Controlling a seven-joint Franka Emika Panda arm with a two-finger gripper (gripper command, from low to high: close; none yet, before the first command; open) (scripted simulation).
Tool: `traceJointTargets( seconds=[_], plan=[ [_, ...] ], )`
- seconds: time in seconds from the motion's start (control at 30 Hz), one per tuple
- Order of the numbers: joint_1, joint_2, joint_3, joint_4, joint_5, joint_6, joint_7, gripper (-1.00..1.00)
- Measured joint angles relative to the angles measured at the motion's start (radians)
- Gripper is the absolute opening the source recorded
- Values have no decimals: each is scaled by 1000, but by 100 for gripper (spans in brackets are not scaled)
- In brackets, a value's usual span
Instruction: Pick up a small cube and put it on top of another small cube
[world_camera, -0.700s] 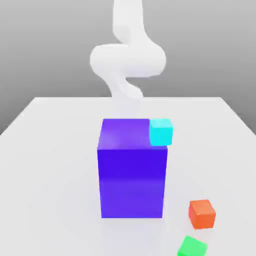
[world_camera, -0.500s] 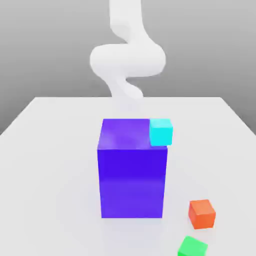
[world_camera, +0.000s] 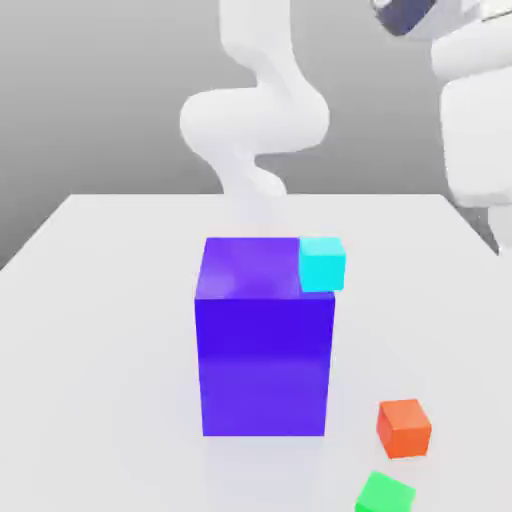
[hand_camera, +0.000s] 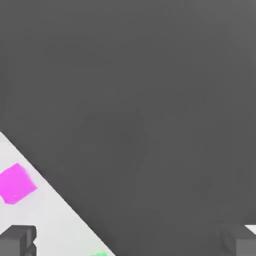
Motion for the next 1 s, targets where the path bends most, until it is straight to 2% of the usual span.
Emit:
traceJointTargets(
  seconds=[0.4,0.53,0.57,0.8,0.93,1.0],
  plan=[
    [106,441,73,108,-126,64,-195,0],
    [136,587,57,144,-163,145,-198,0],
    [140,614,52,151,-168,165,-196,-100],
    [142,616,51,152,-166,164,-198,-100],
    [121,496,68,114,-139,82,-214,-100],
    [84,427,47,51,-121,78,-211,-100]
  ],
)
